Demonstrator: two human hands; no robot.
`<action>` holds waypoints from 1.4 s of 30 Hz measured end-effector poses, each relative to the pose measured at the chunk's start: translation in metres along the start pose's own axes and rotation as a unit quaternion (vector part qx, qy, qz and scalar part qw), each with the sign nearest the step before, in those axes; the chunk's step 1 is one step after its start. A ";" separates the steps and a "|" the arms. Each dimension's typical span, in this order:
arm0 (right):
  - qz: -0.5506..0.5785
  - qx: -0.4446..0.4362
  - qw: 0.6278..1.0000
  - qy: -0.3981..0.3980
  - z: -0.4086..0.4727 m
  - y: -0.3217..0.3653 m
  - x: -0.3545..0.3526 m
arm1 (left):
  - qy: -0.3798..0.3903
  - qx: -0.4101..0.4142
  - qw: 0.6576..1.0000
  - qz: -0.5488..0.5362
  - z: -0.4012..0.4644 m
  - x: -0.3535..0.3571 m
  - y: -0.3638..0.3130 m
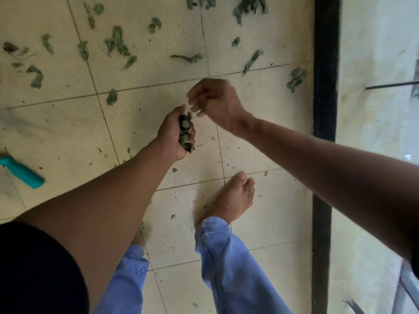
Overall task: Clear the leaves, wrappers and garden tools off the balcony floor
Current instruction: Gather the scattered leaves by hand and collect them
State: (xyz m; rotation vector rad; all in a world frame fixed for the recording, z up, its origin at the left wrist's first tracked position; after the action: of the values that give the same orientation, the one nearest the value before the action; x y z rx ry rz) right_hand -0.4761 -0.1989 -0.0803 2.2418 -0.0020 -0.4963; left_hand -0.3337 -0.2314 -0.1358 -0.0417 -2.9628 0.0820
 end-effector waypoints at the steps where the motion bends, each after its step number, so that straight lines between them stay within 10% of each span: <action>1: 0.019 0.020 1.000 -0.008 0.007 -0.005 -0.009 | -0.002 -0.002 1.000 0.000 0.002 0.001 0.000; 5: -0.001 0.026 0.999 -0.037 0.031 -0.019 -0.034 | 0.026 -0.012 1.000 -0.004 0.007 0.009 0.002; 10: -0.356 -0.009 0.919 -0.171 0.041 -0.041 -0.066 | 0.057 -0.028 0.998 0.006 0.007 0.014 0.005; 19: -0.545 -0.050 0.832 -0.087 0.038 -0.083 -0.089 | 0.066 -0.031 0.996 0.040 0.009 0.008 0.017; 23: -0.437 0.021 0.891 -0.121 0.020 -0.085 -0.074 | 0.065 -0.041 0.996 0.046 0.007 0.007 0.025; 26: -0.138 0.072 0.979 -0.130 0.001 -0.067 -0.048 | 0.057 -0.048 0.996 0.058 0.005 0.010 0.030; 30: 0.146 0.100 0.975 -0.131 -0.028 -0.045 -0.007 | 0.075 -0.024 0.995 0.060 0.000 0.019 0.036; 35: -0.130 0.010 0.970 -0.204 -0.051 -0.034 0.020 | 0.091 -0.020 0.994 0.064 -0.002 0.025 0.041; 42: -0.200 0.020 0.964 -0.173 -0.046 -0.054 -0.023 | 0.062 -0.034 0.994 0.080 0.003 0.016 0.035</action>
State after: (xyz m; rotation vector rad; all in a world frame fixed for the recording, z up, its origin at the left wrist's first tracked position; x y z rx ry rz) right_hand -0.4898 -0.1255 -0.0852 2.1704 0.2668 -1.1096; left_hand -0.3496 -0.1964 -0.1379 -0.2838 -2.8327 -0.0006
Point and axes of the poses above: each hand's wrist, its own z-axis towards the middle knuckle, its own x-axis out of the palm, y = z × x, the point moved 3 cm from there along z, towards the middle knuckle, and after that the axes turned 8 degrees about -z, right-handed, at the moved point
